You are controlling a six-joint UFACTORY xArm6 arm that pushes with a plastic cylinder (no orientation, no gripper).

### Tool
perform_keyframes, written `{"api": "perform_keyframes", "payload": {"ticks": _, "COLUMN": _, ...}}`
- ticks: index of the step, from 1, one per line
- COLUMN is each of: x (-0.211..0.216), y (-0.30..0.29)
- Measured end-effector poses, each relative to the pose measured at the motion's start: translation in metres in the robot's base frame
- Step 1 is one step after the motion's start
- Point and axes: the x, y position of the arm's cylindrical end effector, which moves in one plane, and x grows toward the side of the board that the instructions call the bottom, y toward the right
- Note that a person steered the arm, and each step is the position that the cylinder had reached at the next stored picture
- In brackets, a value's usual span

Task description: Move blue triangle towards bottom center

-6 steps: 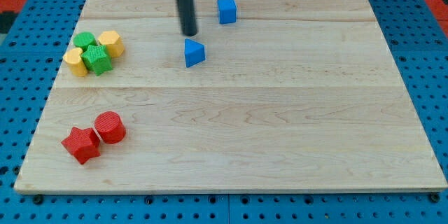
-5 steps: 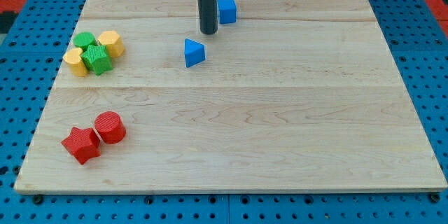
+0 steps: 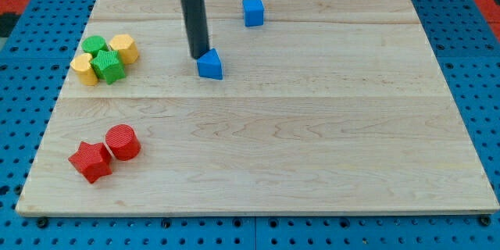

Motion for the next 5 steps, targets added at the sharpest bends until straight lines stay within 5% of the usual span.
{"api": "perform_keyframes", "payload": {"ticks": 3, "x": -0.004, "y": 0.037}}
{"api": "perform_keyframes", "payload": {"ticks": 4, "x": 0.050, "y": 0.033}}
{"api": "perform_keyframes", "payload": {"ticks": 5, "x": 0.029, "y": 0.028}}
